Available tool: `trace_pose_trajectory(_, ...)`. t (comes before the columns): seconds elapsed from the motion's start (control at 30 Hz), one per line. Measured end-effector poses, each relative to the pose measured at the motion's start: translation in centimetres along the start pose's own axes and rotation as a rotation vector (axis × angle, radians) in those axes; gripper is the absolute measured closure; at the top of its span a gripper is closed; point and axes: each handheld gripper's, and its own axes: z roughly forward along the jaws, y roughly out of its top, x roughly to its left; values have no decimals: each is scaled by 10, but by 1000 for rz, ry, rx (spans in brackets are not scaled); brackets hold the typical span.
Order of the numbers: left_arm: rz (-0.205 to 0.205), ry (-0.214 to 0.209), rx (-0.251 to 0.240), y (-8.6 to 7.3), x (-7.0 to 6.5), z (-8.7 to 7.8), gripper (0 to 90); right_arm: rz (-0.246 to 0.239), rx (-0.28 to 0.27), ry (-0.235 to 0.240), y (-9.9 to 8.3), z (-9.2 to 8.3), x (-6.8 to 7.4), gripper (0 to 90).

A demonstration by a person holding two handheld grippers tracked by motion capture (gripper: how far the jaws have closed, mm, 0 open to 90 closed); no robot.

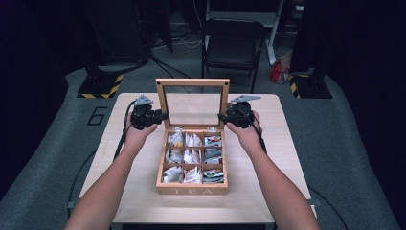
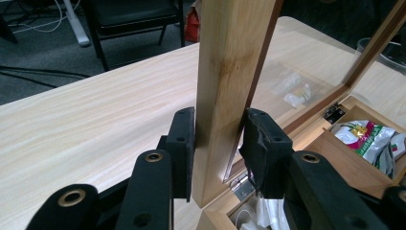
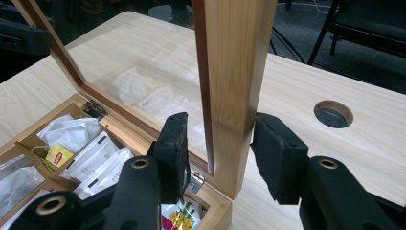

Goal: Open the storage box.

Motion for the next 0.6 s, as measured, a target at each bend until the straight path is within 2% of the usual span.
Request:
trace_pose_trajectory(0.13, 1, 4, 6, 1, 1, 2, 658, -15, 6, 0, -3, -5, 2, 557)
trace_pose_trajectory(0.23, -5, 11, 12, 3, 2, 4, 660, -8, 6, 2, -6, -9, 3, 563)
trace_pose_trajectory(0.43, -36, 1, 16, 3, 6, 8, 661, -24, 3, 22, -13, -16, 9, 566)
trace_pose_trajectory(0.53, -48, 3, 16, 4, 7, 10, 660, -63, 11, 28, -14, -19, 12, 566)
trace_pose_trajectory(0.6, -53, 4, 17, 5, 8, 11, 660, -66, 11, 35, -16, -20, 14, 566)
